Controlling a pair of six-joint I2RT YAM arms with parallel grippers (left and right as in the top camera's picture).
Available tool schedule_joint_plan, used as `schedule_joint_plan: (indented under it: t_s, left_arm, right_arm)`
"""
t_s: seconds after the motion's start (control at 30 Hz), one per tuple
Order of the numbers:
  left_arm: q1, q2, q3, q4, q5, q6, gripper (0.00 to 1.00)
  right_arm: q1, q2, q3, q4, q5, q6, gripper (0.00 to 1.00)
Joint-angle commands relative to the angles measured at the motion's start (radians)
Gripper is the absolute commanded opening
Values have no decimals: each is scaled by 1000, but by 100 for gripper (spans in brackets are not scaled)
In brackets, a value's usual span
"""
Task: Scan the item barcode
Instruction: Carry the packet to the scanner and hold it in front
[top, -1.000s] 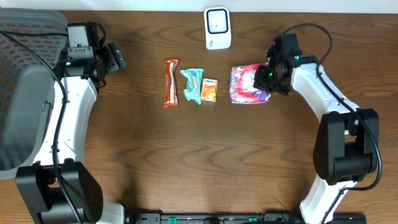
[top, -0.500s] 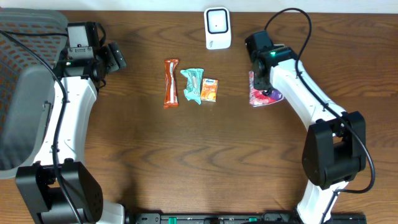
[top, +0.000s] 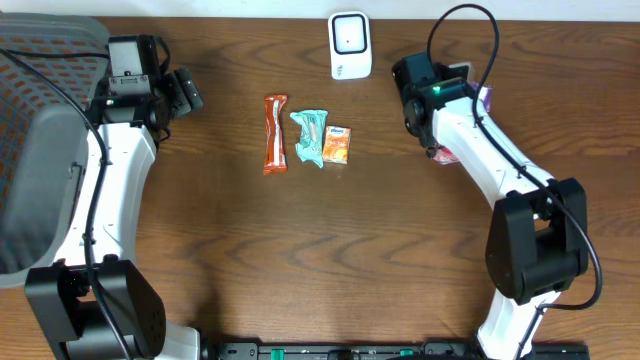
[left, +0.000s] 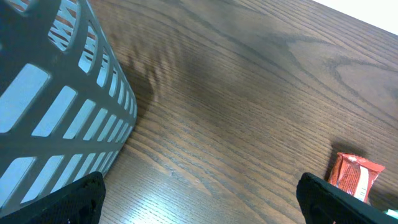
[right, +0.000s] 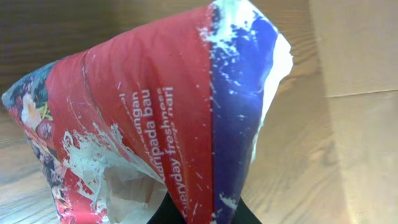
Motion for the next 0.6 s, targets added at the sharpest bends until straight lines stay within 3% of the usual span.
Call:
schedule_joint_plan:
  t_s: [0.0, 0.37, 0.57]
  left_arm:
    - [4, 5, 5, -3, -9, -9, 98]
    - [4, 5, 5, -3, -9, -9, 98]
    - [4, 5, 5, -3, -9, -9, 98]
  right_arm:
    - [-15, 6, -14, 18, 69, -39, 1]
    - [4, 6, -72, 96, 64, -80, 1]
    - [59, 6, -79, 110, -73, -79, 6]
